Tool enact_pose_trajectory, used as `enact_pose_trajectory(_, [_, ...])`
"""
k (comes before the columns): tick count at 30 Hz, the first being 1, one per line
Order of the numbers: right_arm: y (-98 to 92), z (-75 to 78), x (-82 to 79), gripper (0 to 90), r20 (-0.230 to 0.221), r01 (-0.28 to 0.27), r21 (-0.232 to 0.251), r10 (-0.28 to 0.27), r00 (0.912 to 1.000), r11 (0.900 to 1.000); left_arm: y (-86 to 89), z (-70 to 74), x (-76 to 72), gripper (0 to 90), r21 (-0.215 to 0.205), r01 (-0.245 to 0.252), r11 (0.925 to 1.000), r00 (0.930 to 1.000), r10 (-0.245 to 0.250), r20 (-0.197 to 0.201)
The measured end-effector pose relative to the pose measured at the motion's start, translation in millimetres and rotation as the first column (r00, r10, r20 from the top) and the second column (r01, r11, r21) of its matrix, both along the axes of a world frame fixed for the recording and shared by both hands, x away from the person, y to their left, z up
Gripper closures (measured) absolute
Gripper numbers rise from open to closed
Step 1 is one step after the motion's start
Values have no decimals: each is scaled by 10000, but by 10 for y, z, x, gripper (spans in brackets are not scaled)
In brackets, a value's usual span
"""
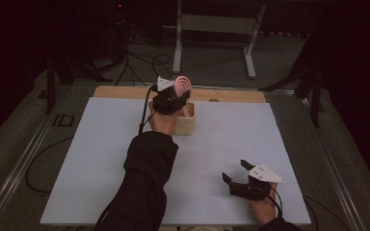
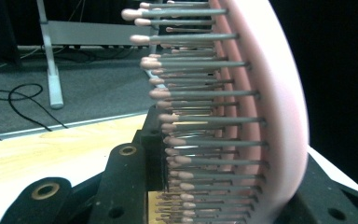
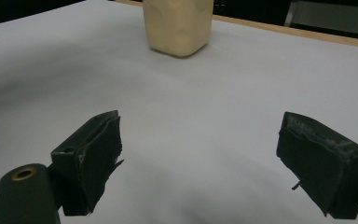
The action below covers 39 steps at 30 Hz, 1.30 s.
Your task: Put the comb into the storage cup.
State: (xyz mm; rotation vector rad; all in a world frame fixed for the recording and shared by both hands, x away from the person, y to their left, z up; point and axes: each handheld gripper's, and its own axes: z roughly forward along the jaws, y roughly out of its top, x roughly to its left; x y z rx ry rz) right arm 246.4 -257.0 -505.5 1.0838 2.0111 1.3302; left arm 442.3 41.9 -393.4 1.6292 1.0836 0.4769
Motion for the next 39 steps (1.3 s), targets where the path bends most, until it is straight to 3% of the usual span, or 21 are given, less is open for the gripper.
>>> enact_pose_trajectory(19, [3,-2,1,136,-27,8,-32,-8,10000,10000,-42,-103,-4,629,186,72,9998,9998,-69,-180])
enact_pose_trajectory(39, [6,-5,2,137,-46,24,-36,-24,10000,10000,-26,-203,22,628,118,79,9999,9985,-72,-541])
